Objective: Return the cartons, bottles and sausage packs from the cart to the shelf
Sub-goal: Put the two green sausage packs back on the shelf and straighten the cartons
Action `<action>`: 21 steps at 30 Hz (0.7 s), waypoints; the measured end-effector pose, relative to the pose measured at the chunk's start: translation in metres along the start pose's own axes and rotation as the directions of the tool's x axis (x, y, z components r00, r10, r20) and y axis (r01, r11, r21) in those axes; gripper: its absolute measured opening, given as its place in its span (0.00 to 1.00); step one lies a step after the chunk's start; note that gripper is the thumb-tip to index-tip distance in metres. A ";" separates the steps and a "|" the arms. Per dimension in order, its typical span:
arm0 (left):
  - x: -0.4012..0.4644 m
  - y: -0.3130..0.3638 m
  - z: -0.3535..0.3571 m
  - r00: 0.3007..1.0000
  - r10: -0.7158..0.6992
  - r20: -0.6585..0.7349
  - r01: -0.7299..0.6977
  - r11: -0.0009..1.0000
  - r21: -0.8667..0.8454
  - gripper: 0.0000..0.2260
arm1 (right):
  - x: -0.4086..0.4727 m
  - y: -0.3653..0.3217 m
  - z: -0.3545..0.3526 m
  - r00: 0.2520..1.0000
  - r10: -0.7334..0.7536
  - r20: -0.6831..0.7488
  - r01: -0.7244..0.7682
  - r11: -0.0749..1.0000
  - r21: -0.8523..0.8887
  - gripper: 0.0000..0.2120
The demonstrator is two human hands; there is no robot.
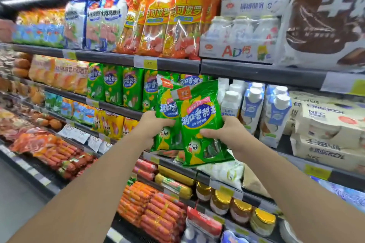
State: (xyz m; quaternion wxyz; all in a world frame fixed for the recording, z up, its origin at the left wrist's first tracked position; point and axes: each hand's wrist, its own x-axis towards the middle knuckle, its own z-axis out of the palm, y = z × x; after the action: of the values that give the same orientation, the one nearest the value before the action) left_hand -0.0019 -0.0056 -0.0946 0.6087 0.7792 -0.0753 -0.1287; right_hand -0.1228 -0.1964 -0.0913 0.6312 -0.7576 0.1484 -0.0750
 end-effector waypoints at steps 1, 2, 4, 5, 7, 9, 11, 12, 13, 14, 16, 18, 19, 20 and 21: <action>0.009 0.005 0.001 1.000 0.009 0.008 -0.009 1.000 -0.014 0.32 | 0.001 -0.004 0.001 1.000 -0.010 -0.008 0.010 1.000 0.001 0.15; 0.020 0.009 0.001 1.000 0.014 0.025 -0.014 1.000 -0.007 0.38 | 0.002 -0.008 0.002 1.000 -0.012 -0.013 0.012 1.000 0.000 0.13; 0.043 0.019 0.001 0.997 0.034 0.067 -0.033 0.999 -0.019 0.43 | 0.003 -0.013 0.003 0.999 -0.005 -0.035 0.005 1.000 0.019 0.10; 0.052 0.025 0.002 0.995 0.044 0.092 -0.040 0.998 -0.042 0.45 | 0.002 -0.014 0.004 0.999 0.000 -0.054 0.002 0.999 0.035 0.10; 0.069 0.035 0.007 0.986 0.057 0.157 -0.041 0.994 -0.099 0.41 | 0.000 -0.017 0.008 0.995 0.014 -0.096 -0.009 0.999 0.050 0.09; 0.084 0.043 0.011 0.979 0.046 0.200 -0.021 0.992 -0.124 0.40 | 0.000 -0.018 0.014 0.990 0.029 -0.141 -0.022 0.998 0.051 0.10; 0.103 0.044 0.012 0.965 0.051 0.256 -0.008 0.986 -0.166 0.45 | 0.000 -0.017 0.021 0.980 0.042 -0.196 -0.033 0.998 0.048 0.12; 0.116 0.042 0.014 0.960 0.055 0.276 -0.009 0.986 -0.167 0.45 | 0.000 -0.016 0.024 0.975 0.042 -0.218 -0.033 0.998 0.046 0.13; 0.127 0.037 0.017 0.957 0.078 0.279 -0.033 0.986 -0.163 0.43 | -0.001 -0.016 0.026 0.970 0.046 -0.239 -0.036 0.998 0.046 0.13; 0.144 0.030 0.021 0.952 0.106 0.287 -0.060 0.985 -0.163 0.38 | -0.002 -0.015 0.029 0.965 0.052 -0.257 -0.041 0.998 0.049 0.13; 0.149 0.031 0.025 0.948 0.138 0.285 -0.100 0.984 -0.144 0.29 | -0.004 -0.012 0.033 0.958 0.070 -0.280 -0.053 0.996 0.067 0.14; 0.148 0.034 0.031 0.950 0.145 0.275 -0.115 0.986 -0.120 0.24 | -0.005 -0.010 0.037 0.952 0.079 -0.295 -0.058 0.995 0.080 0.15; 0.148 0.037 0.033 0.951 0.151 0.269 -0.128 0.987 -0.101 0.23 | -0.004 -0.009 0.039 0.950 0.080 -0.300 -0.057 0.995 0.085 0.15; 0.151 0.037 0.034 0.950 0.159 0.268 -0.141 0.986 -0.085 0.22 | -0.003 -0.008 0.040 0.949 0.079 -0.304 -0.055 0.995 0.087 0.15; 0.153 0.037 0.035 0.947 0.163 0.276 -0.152 0.987 -0.058 0.20 | -0.002 -0.008 0.042 0.949 0.078 -0.305 -0.053 0.995 0.089 0.16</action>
State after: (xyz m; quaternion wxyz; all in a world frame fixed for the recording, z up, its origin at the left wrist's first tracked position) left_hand 0.1354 -0.0889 -0.0828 0.6143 0.7335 -0.2202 -0.1899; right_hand -0.1112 -0.1548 -0.0911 0.6321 -0.7057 0.2668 -0.1770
